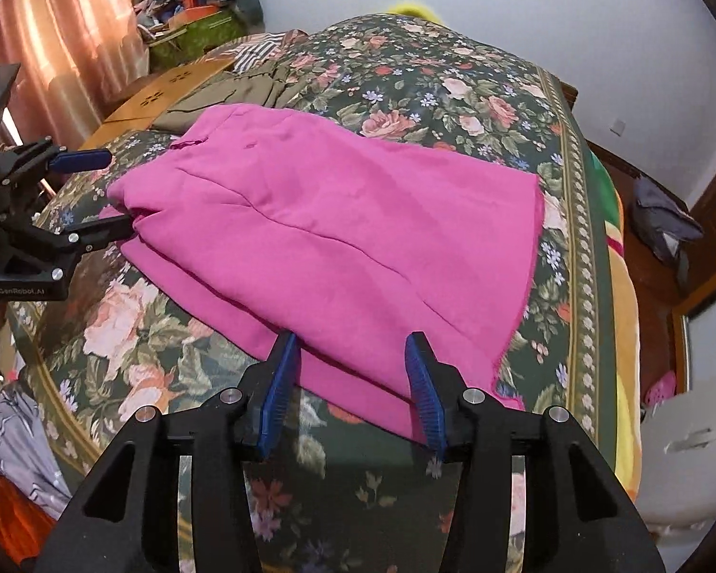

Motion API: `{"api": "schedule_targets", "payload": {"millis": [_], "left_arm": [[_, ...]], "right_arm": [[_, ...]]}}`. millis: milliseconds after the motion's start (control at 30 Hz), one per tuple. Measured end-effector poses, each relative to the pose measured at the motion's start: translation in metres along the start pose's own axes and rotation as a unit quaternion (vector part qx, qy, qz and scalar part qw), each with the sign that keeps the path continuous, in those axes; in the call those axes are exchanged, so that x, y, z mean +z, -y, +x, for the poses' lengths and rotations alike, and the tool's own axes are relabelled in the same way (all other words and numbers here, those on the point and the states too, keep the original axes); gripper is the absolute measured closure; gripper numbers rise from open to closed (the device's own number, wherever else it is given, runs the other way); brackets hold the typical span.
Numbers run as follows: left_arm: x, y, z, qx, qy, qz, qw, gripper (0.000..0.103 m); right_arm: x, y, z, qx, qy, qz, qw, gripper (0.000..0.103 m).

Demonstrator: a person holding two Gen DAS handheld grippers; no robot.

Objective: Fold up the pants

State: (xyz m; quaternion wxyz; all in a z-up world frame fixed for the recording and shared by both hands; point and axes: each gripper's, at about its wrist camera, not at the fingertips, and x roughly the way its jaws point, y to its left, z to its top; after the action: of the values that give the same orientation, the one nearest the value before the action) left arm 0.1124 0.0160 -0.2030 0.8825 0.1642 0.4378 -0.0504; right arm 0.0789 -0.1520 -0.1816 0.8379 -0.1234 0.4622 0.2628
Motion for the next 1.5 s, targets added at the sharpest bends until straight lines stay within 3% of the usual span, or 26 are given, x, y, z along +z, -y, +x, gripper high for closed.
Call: {"api": "schedule_targets", "payload": {"millis": [133, 333, 367, 433, 533, 767, 900, 1000, 1267, 1500], "left_arm": [[0.003, -0.001, 0.003, -0.011, -0.002, 0.013, 0.9998, 0.021], [0.003, -0.002, 0.005, -0.02, 0.004, 0.029, 0.9994, 0.021], [0.003, -0.001, 0.005, -0.017, 0.007, 0.036, 0.9992, 0.022], [0.002, 0.001, 0.004, -0.007, 0.018, 0.048, 0.9987, 0.034], [0.005, -0.002, 0.01, -0.007, 0.015, 0.047, 0.9987, 0.048], [0.02, -0.009, 0.029, -0.011, 0.007, 0.04, 0.9991, 0.059], [0.025, -0.008, 0.039, -0.014, 0.006, 0.017, 0.9997, 0.08], [0.028, -0.01, 0.035, -0.013, 0.021, 0.002, 0.9997, 0.087], [0.036, -0.026, 0.003, -0.033, 0.056, -0.022, 0.9977, 0.09], [0.018, -0.02, 0.002, -0.043, 0.04, -0.018, 0.9981, 0.09]], "right_arm": [[0.007, 0.001, 0.004, 0.007, 0.002, 0.001, 1.0, 0.061], [0.017, -0.005, 0.009, 0.02, 0.011, -0.016, 1.0, 0.087], [0.019, -0.006, 0.011, 0.021, 0.012, -0.017, 1.0, 0.089], [0.021, -0.007, 0.013, 0.024, 0.014, -0.016, 0.999, 0.091], [0.023, -0.005, 0.016, 0.033, 0.014, -0.01, 0.999, 0.092], [0.026, -0.002, 0.017, 0.054, 0.017, 0.006, 0.998, 0.095], [0.029, 0.001, 0.014, 0.063, 0.029, 0.016, 0.997, 0.097], [0.033, 0.002, 0.01, 0.07, 0.036, 0.021, 0.997, 0.097], [0.039, 0.003, -0.009, 0.082, 0.059, 0.024, 0.995, 0.098], [0.032, -0.003, -0.013, 0.089, 0.053, 0.022, 0.994, 0.098]]}}
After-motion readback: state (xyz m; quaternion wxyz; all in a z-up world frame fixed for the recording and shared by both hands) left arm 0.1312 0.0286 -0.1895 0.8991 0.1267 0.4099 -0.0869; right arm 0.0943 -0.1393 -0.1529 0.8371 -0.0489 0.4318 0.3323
